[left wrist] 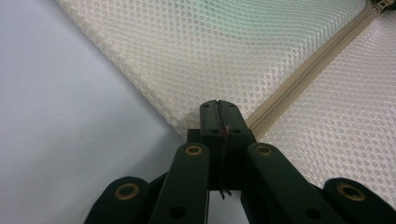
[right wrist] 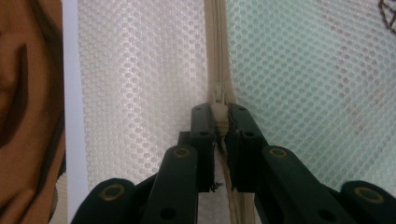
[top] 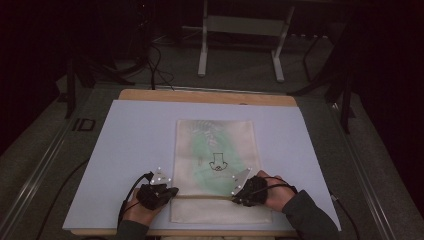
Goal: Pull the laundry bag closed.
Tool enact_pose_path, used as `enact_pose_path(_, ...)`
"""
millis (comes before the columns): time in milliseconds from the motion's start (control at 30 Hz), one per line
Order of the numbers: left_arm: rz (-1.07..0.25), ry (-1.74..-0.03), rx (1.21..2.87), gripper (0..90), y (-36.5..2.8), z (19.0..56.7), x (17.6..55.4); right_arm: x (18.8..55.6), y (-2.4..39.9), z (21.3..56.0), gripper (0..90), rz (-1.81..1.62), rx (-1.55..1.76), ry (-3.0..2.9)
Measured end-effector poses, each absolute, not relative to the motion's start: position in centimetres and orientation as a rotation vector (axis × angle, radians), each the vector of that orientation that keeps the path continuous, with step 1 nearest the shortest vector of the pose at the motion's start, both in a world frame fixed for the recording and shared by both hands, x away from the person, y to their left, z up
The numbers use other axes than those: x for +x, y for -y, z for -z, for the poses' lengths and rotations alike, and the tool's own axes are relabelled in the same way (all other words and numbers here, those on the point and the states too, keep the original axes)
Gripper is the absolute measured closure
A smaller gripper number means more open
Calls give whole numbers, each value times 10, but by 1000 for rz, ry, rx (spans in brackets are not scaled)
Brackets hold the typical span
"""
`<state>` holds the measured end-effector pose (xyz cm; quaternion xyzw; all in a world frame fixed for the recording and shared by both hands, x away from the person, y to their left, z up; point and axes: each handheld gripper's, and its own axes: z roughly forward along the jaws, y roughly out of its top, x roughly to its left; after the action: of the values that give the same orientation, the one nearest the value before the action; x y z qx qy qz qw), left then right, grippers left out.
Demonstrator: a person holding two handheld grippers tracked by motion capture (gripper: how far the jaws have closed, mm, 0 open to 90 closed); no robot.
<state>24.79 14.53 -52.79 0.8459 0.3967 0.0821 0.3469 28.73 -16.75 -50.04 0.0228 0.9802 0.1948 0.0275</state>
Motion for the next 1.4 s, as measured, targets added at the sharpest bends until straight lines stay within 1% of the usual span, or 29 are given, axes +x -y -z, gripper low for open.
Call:
enact_pose_path(667,-212,-1030,2193,893,-145,528,248,287,172,499,824,-599,78,-3022)
enact_pose_path(1400,-213,-1029,2194,893,-145,528,248,288,189,497,824,-617,134,-3023)
